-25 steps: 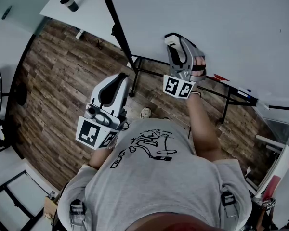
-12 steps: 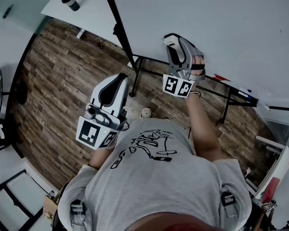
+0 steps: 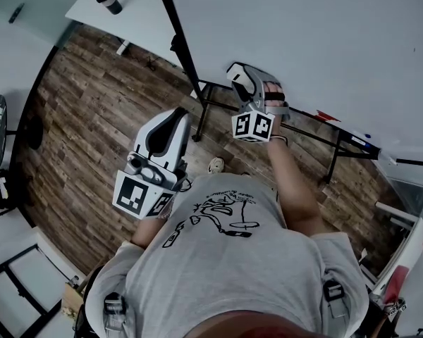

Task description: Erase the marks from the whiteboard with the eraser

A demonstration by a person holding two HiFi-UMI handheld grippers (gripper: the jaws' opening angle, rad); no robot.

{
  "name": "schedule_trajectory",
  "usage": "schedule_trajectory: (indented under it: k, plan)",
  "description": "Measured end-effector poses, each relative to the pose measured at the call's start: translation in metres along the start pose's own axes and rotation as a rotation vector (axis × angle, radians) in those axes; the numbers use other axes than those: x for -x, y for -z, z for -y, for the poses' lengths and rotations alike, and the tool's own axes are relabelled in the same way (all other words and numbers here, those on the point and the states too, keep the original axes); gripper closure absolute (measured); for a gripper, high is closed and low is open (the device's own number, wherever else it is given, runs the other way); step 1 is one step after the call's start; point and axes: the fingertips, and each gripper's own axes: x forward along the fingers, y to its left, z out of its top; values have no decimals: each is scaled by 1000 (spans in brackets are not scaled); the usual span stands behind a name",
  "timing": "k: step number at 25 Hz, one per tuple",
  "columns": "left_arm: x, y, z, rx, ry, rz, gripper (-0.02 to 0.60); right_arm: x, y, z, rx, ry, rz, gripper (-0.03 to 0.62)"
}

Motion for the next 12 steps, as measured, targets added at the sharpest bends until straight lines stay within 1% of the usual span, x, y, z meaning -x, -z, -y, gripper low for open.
schedule_trajectory:
  k: [3,5,9,12]
  plan:
    - [2,2,-4,3,-10,-6,538,6,-10,-10,-28,-35,36,336]
    - [2,4,-5,8,-12,-10,538,11,-17,-12,-64,-48,57,336]
    - [-3,9,-1,14,0,-16,538,30,-23,-6,-197,-68,98,335]
    - [-9,11,3,16,14,-20,538,46,-27,7,-328,-82,136,335]
